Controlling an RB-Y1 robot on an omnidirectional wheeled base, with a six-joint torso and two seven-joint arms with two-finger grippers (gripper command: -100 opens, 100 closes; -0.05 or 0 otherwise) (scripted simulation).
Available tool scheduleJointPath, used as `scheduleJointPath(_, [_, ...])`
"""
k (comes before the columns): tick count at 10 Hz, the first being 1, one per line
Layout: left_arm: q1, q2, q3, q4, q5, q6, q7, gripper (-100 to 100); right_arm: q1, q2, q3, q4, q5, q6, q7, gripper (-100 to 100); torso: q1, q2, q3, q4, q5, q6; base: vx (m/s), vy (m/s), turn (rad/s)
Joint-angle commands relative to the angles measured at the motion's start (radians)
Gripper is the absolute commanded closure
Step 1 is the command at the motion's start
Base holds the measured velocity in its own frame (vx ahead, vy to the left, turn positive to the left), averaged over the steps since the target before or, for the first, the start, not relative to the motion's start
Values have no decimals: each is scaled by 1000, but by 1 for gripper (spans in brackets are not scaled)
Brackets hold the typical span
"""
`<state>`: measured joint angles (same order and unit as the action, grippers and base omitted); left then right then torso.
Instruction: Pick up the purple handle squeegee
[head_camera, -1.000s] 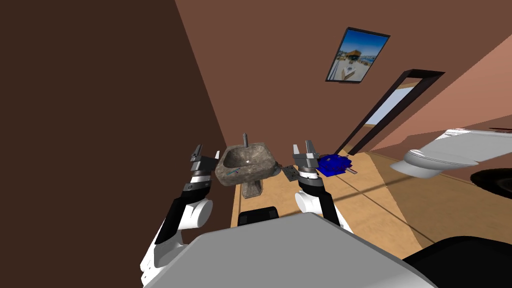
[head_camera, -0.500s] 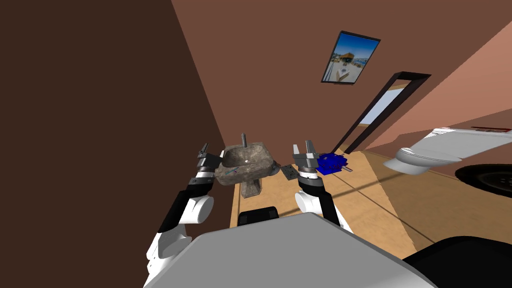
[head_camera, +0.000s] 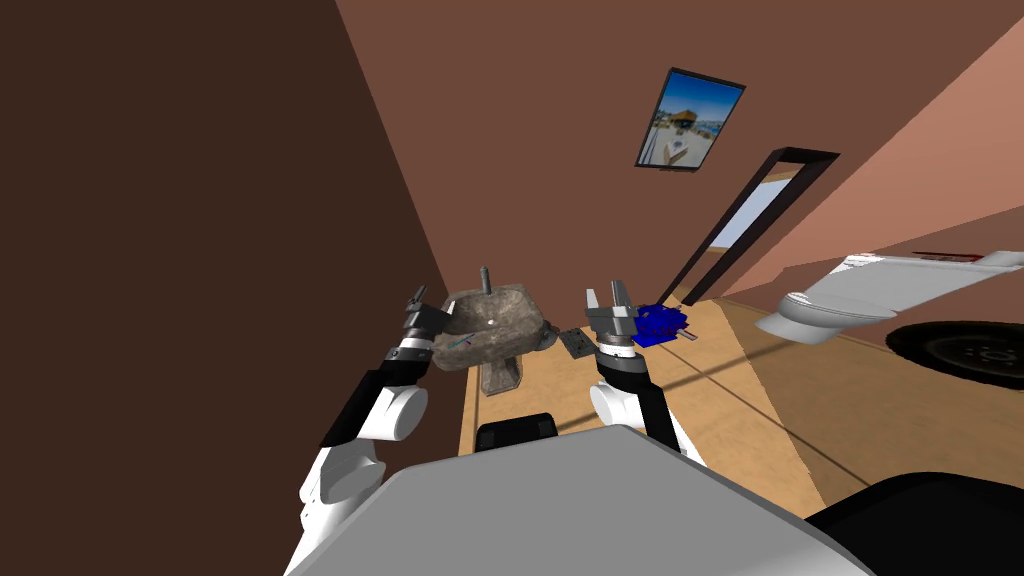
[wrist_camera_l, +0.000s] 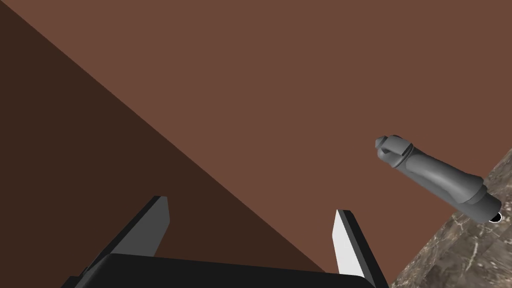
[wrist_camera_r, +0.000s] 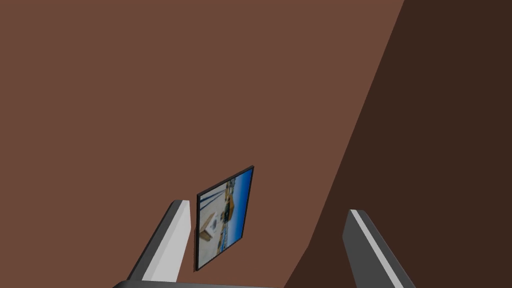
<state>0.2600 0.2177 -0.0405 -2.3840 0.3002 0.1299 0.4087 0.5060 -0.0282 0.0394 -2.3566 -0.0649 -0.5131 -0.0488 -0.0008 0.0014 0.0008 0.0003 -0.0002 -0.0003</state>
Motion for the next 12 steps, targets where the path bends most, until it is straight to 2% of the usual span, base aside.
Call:
scheduleJointPath(1, [-3,2,0,-1,3,37,5,-100,0,0,0,0,0,0,0,0,0,0,0,0,0,0,-9,-5,11])
scheduleJointPath(2, [-27,13,-2,-5,23,72,30,-100,0,0,0,0,0,0,0,0,0,-1,0,0,0,0,-12,-9,-55])
scheduleJointPath(4, [-27,13,-2,-5,23,108,30,-100,0,0,0,0,0,0,0,0,0,-1,0,0,0,0,-9,-6,-17])
scheduleJointPath(5, [-49,24,-4,-9,43,145,55,-100,0,0,0,0,0,0,0,0,1,-1,0,0,0,0,-9,-8,-52])
scheduleJointPath(7, [-49,24,-4,-9,43,180,55,-100,0,0,0,0,0,0,0,0,1,-1,0,0,0,0,-5,-3,-17])
scheduleJointPath(8, [-70,36,-5,-13,62,220,79,-100,0,0,0,0,0,0,0,0,1,-1,-1,0,0,0,-5,-7,-64])
scheduleJointPath(10, [-70,36,-5,-13,62,254,79,-100,0,0,0,0,0,0,0,0,1,-1,-1,0,0,0,-3,-3,-19])
scheduleJointPath(11, [-90,49,-6,-17,82,289,102,-100,0,0,0,0,0,0,0,0,1,-1,-1,0,0,0,-2,-6,-51])
scheduleJointPath(12, [-90,49,-6,-17,82,314,102,-100,0,0,0,0,0,0,0,0,1,-1,-1,0,0,0,-1,-4,-44])
